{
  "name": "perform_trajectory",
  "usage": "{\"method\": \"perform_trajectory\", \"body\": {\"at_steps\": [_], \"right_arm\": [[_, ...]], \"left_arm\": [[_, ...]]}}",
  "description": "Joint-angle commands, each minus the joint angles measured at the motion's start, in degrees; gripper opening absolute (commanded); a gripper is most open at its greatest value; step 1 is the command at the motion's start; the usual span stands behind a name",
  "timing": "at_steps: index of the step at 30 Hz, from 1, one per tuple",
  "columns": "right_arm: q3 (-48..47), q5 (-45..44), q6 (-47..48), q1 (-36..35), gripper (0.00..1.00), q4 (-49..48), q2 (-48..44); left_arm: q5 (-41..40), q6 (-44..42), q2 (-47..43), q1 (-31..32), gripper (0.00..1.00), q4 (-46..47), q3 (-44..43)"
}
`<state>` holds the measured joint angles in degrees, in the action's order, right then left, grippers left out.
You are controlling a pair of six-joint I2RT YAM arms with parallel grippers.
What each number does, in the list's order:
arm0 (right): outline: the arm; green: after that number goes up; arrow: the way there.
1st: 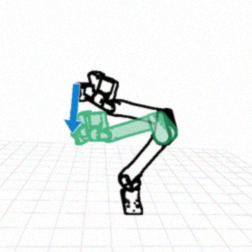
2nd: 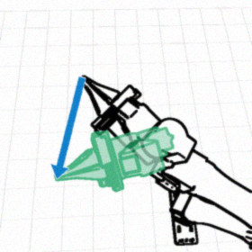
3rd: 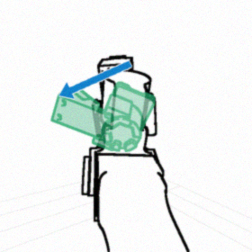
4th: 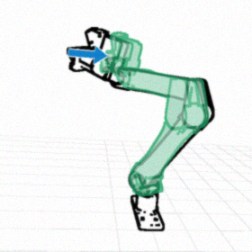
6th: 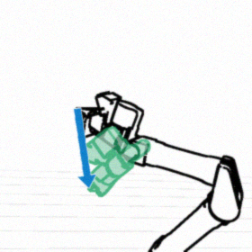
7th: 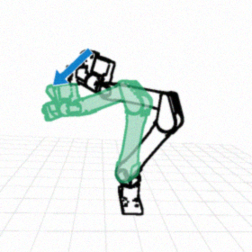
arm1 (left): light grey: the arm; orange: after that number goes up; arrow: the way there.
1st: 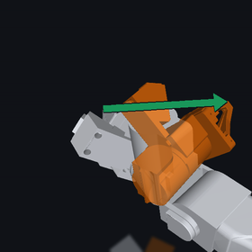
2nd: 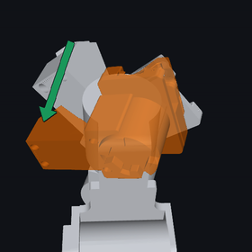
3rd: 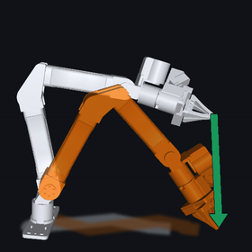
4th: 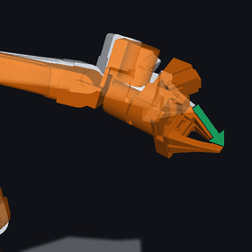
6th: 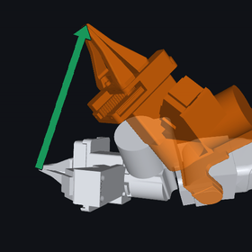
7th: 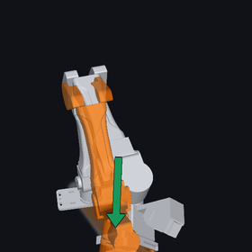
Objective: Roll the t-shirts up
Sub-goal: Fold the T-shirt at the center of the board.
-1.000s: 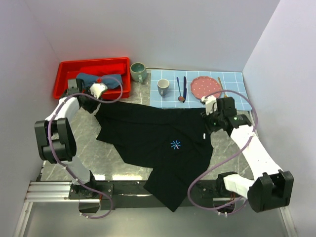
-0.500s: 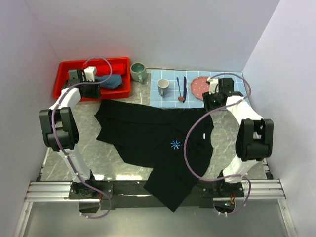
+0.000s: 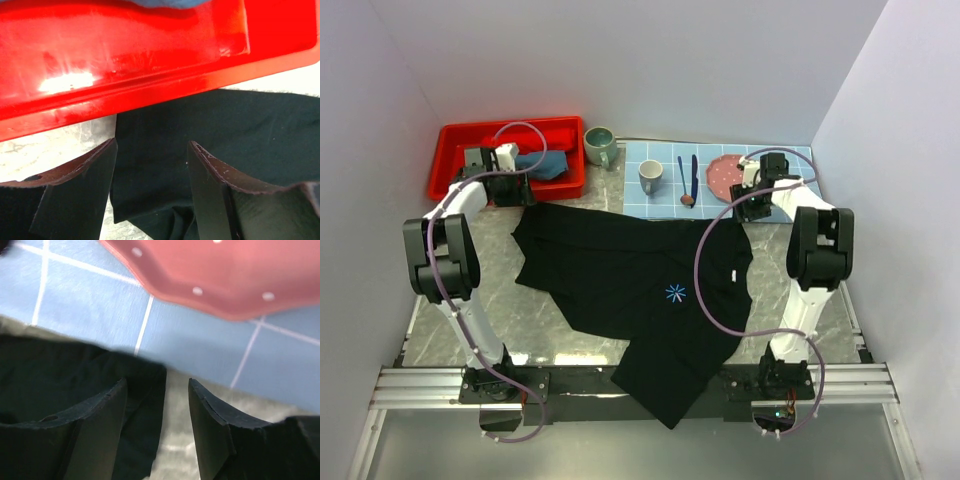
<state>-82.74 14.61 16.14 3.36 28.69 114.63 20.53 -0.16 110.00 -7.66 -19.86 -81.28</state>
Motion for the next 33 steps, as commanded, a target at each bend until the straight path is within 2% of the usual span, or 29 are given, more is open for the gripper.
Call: {"method": "perform_trajectory", "body": {"at_steps": [1, 5, 8, 15, 20, 25, 33], "right_arm": [[-6.28, 1.38, 2.14, 1.12, 0.57, 2.86, 4.18], [-12.06, 2.08, 2.58, 2.18, 0.54, 6.01, 8.49], [-15.77, 4.37, 3.19, 2.71, 0.47, 9.98, 11.49], [-15.96, 5.96, 5.13, 2.71, 0.16, 12.79, 12.02], [-10.53, 5.61, 5.83, 2.71, 0.04, 8.77, 7.37], [-6.3, 5.34, 5.22, 2.71, 0.0, 4.8, 2.09], [-6.73, 5.51, 4.78, 2.71, 0.0, 6.29, 2.18]], "left_arm": [[0.74, -1.68, 0.57, 0.63, 0.64, -1.67, -1.87], [-0.06, -3.08, 1.27, 0.98, 0.64, -2.11, -2.48], [-0.23, -4.31, 1.89, 1.85, 0.64, -2.29, -2.84], [-2.08, -5.02, 4.44, 4.32, 0.65, -1.76, -5.55], [-3.21, -5.2, 4.62, 4.5, 0.65, -1.94, -5.74], [-4.45, -4.85, 4.87, 4.41, 0.65, -1.06, -4.77], [-7.51, -4.49, 8.39, 4.67, 0.67, 0.61, -7.93]]}}
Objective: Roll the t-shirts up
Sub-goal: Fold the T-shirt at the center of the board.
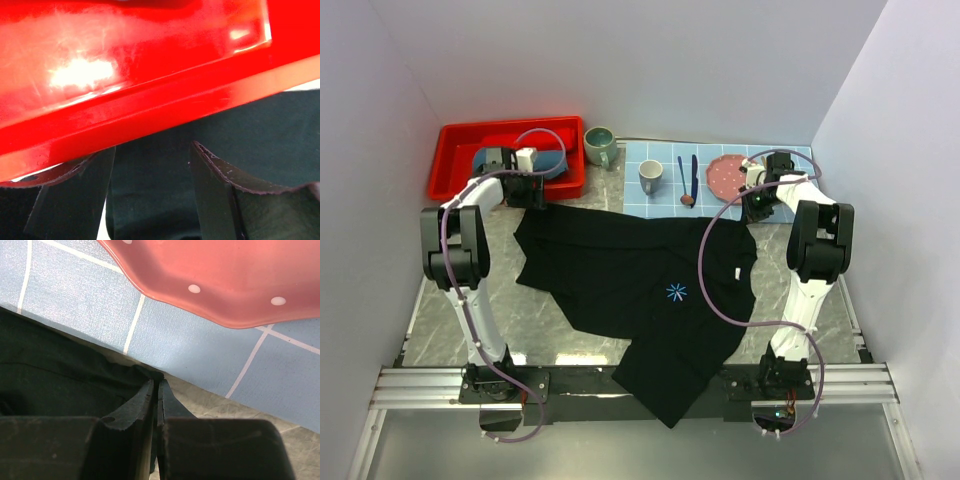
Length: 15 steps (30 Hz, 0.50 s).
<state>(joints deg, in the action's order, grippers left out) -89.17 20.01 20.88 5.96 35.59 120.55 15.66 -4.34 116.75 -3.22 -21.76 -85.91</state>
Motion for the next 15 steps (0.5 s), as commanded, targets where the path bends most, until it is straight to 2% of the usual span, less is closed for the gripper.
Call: {"method": "perform_trajectory", "body": {"at_steps": [1, 4, 9, 15], "right_arm": [[-0.39, 0.12, 0.03, 0.11, 0.0, -0.53, -3.66], [-0.57, -0.06, 0.03, 0.02, 0.0, -0.35, -3.92], [-0.13, -0.06, -0.14, 0.11, 0.0, 0.09, -4.27], [1.01, 0.47, -1.11, -0.15, 0.0, 0.62, -5.5]], "left_arm": [[-3.35, -0.32, 1.9, 0.15, 0.67, 2.6, -3.56], [-5.28, -0.5, 2.08, 0.24, 0.67, 2.86, -3.39], [-3.36, -1.9, 3.05, 0.32, 0.67, 3.91, -3.39], [-4.23, -7.25, 3.22, 1.29, 0.65, 8.21, -1.2]]}}
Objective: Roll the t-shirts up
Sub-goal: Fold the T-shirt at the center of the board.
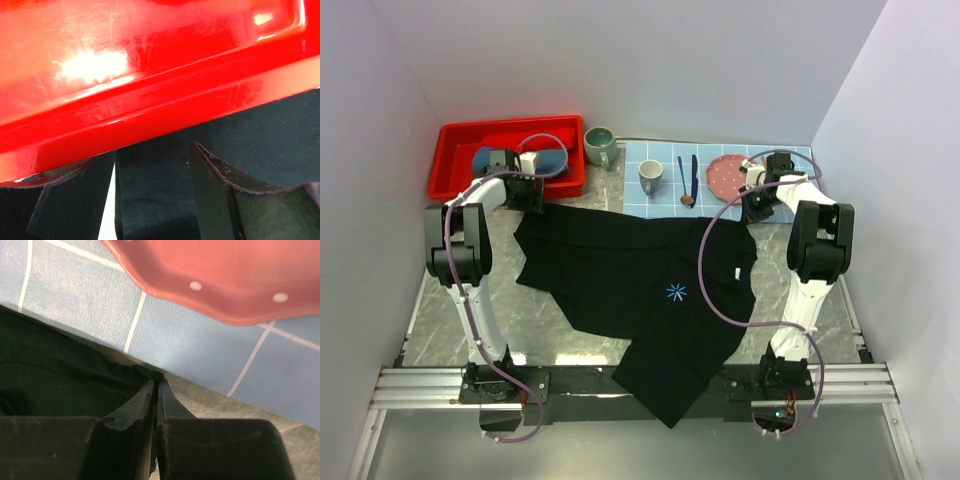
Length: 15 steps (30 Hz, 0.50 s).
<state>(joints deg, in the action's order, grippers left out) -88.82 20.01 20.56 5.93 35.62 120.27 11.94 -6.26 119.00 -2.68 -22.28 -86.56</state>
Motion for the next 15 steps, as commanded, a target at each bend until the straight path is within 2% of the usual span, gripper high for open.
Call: {"method": "perform_trajectory", "body": {"at_steps": [1, 4, 15], "right_arm": [[0.92, 0.56, -0.78, -0.22, 0.0, 0.77, -5.31], [1.45, 0.38, -0.96, -0.13, 0.0, 1.82, -6.27], [4.18, -0.94, -0.78, -0.22, 0.0, 2.62, -8.29]], "left_arm": [[-0.87, -6.12, 0.62, 0.74, 0.65, 9.7, 0.16], [-1.48, -8.59, 0.62, 0.74, 0.65, 12.61, 2.1], [2.29, -12.54, 2.46, 1.27, 0.62, 13.14, -1.94]]}}
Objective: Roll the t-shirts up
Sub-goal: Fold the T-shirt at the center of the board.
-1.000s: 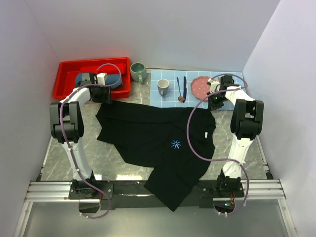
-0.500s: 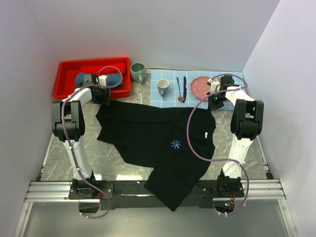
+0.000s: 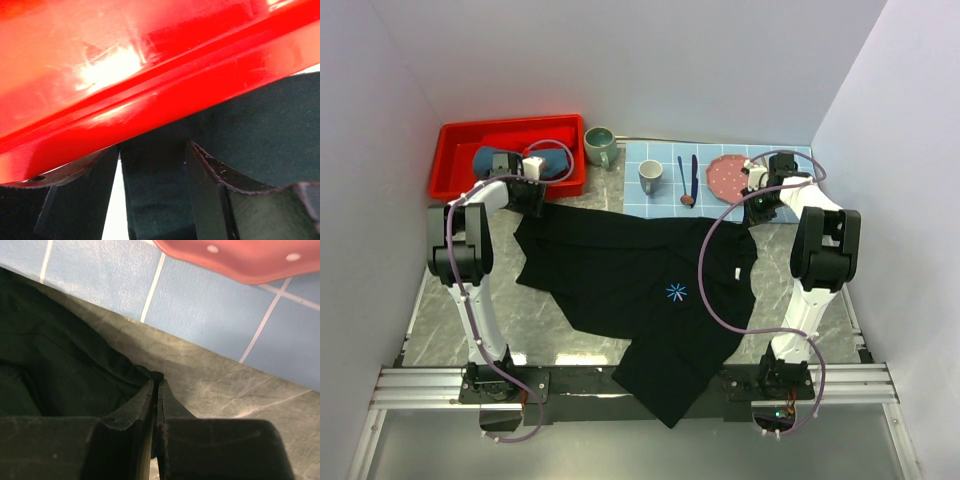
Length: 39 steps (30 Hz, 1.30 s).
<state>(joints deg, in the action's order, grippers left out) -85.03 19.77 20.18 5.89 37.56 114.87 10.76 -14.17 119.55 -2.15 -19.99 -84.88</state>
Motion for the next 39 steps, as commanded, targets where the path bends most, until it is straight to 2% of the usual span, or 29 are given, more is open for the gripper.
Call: {"method": "perform_trajectory", "body": {"at_steps": [1, 11, 17, 21, 23, 24, 25, 29, 31, 32, 34, 35, 36, 39], "right_arm": [[0.48, -0.7, -0.5, -0.18, 0.0, 0.67, -2.98], [2.33, -1.14, -0.32, -0.18, 0.0, 0.93, -4.74], [2.68, -3.42, -0.06, -0.09, 0.0, 0.93, -4.57], [2.51, -3.69, 0.03, 0.0, 0.0, 0.58, -4.92], [2.24, -3.16, -0.41, 0.09, 0.0, 0.23, -4.92], [1.98, -2.9, -0.58, 0.0, 0.0, 0.06, -4.83], [1.72, -2.63, -0.67, -0.09, 0.0, -0.12, -4.66], [1.1, -2.02, -1.02, -0.35, 0.0, -0.21, -4.13], [0.84, -1.75, -1.02, -0.44, 0.0, -0.29, -3.86], [0.66, -1.75, -1.11, -0.53, 0.0, -0.3, -3.6], [0.22, -1.58, -1.29, -0.53, 0.0, -0.38, -3.51], [0.05, -1.4, -1.29, -0.62, 0.0, -0.3, -3.42], [-0.48, -1.4, -1.2, -0.7, 0.0, -0.21, -3.34], [-1.45, -1.14, -1.11, -0.7, 0.0, 0.14, -2.63]], "left_arm": [[3.56, -5.07, 2.18, 0.92, 0.62, 11.11, -3.89], [-1.35, -9.29, 3.85, 3.47, 0.59, 13.3, -4.16], [-4.69, -5.97, 3.24, 3.47, 0.53, 12.53, -3.71], [-10.48, -1.74, -1.76, 3.73, 0.63, 13.39, 2.34], [-12.33, 1.06, -6.85, 3.73, 0.65, 14.1, 5.6], [-14.0, 1.95, -10.35, 3.73, 0.74, 14.36, 6.56], [-14.36, 2.65, -11.87, 3.73, 0.77, 14.45, 6.74], [-8.5, 4.59, -18.11, 3.73, 0.78, 12.79, 8.15], [-3.85, 5.82, -20.84, 4.0, 0.73, 11.65, 10.78], [-2.52, 8.17, -21.45, 4.0, 0.68, 10.51, 11.57], [0.65, 10.82, -22.16, 4.09, 0.25, 4.98, 12.98], [2.49, 13.71, -22.16, 4.09, 0.09, 2.87, 13.33], [3.55, 15.91, -22.25, 4.09, 0.01, -0.2, 14.21], [9.26, 18.04, -21.38, 4.35, 0.01, -4.52, 15.79]]}}
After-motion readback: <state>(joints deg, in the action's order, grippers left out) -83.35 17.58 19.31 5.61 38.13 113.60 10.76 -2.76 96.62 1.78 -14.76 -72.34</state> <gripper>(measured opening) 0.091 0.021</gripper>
